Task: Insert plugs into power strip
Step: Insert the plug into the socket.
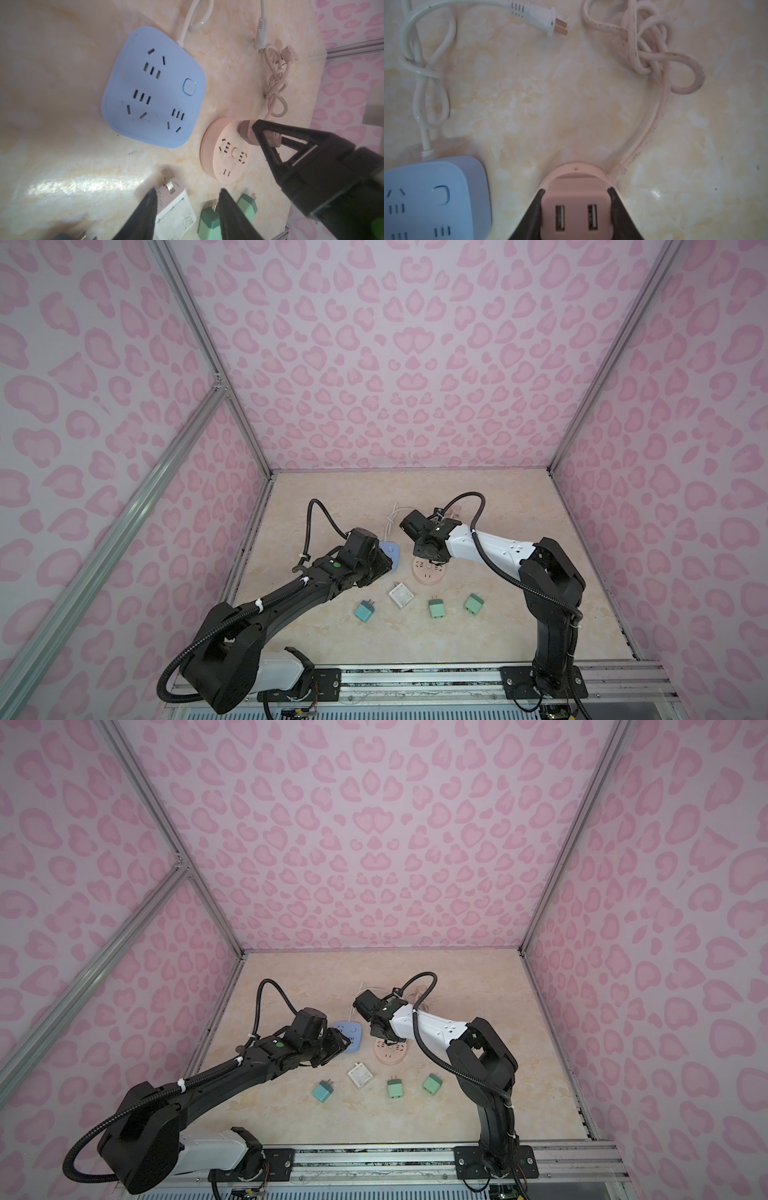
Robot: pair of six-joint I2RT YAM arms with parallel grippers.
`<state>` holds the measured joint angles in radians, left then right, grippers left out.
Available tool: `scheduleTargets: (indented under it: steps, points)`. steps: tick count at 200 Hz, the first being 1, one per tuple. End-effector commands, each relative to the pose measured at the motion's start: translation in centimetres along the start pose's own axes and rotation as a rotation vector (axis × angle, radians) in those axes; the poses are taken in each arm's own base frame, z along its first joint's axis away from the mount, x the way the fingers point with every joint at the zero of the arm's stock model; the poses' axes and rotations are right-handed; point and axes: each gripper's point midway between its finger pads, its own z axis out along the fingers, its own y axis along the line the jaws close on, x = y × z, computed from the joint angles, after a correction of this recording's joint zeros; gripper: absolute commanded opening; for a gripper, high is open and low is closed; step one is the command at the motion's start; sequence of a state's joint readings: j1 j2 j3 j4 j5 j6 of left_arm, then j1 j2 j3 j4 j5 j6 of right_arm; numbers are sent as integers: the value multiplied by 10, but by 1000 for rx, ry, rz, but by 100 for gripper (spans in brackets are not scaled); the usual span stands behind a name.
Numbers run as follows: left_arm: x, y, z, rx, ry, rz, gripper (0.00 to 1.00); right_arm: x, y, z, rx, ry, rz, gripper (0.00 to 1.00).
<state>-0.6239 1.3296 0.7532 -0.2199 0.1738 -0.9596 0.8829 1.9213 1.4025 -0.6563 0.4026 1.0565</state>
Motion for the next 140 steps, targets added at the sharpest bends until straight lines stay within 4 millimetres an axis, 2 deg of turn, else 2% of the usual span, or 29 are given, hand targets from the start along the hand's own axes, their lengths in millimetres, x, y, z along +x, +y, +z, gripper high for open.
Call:
scheduleTargets:
  steps: [1, 41, 104, 140]
  points:
    - [-3, 2, 3, -4, -22, -1, 50, 30, -10, 5, 24, 89, -6, 0]
    - [-2, 4, 6, -6, -16, -3, 50, 47, -10, 16, 32, 143, -9, 0]
    - [-4, 7, 4, -16, -33, -4, 50, 66, -11, 12, 65, 79, -86, 0]
    - [-3, 13, 8, -30, -33, -10, 50, 67, -14, 16, 73, 45, -198, 0]
